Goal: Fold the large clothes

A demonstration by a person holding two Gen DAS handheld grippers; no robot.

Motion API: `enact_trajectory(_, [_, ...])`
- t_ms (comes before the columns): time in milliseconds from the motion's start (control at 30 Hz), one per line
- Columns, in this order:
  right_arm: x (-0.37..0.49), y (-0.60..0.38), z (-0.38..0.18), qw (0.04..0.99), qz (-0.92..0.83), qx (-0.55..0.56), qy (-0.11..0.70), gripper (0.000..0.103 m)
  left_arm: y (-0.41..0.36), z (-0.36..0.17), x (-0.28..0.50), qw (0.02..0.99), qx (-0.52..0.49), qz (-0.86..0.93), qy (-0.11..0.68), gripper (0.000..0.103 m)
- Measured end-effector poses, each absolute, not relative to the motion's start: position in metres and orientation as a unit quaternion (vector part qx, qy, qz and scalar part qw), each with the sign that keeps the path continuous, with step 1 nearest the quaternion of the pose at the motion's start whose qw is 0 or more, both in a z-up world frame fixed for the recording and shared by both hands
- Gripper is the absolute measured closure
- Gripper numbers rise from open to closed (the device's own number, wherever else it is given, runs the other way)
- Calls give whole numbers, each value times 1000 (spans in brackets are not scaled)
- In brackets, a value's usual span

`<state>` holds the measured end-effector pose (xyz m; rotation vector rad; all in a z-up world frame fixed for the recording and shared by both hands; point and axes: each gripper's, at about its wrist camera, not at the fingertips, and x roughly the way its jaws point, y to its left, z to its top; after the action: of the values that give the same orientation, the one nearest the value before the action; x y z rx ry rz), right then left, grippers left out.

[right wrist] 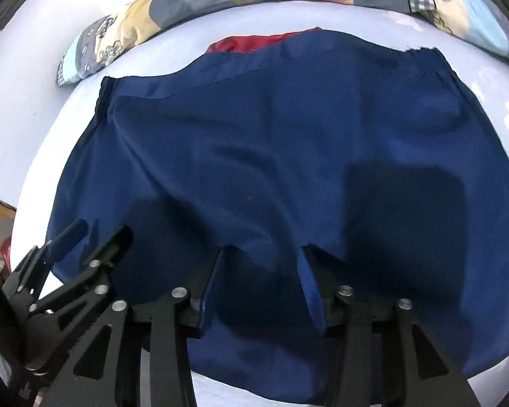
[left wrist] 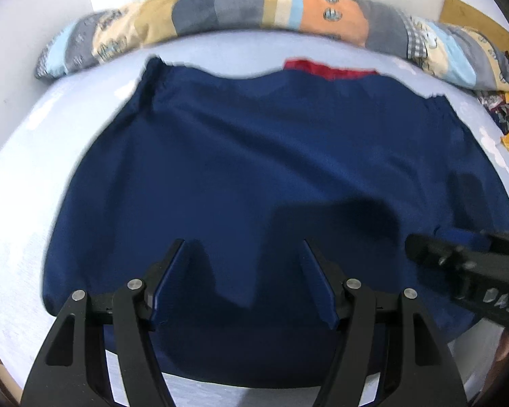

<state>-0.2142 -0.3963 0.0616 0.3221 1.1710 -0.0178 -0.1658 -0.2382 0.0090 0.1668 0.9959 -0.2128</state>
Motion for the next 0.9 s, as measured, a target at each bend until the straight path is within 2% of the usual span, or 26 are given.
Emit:
enact_trajectory(133, [-220,-402,76,836,-6,162,524,59,-242,8,-169,870,87,-106,473,36])
enact_trajectory(300, [-219,-399,63,819,-33,133,558,58,-244,7,-172,871,94,-107,471,35])
enact_trajectory(533, [-225,-398,75,835,-35,126,535,58,-242,8,-173,871,97,-110,469,35])
enact_trajectory(900, [-223,-387,65,824,-17,116,555,57,-246,9,-175,871,105,-116,466,35])
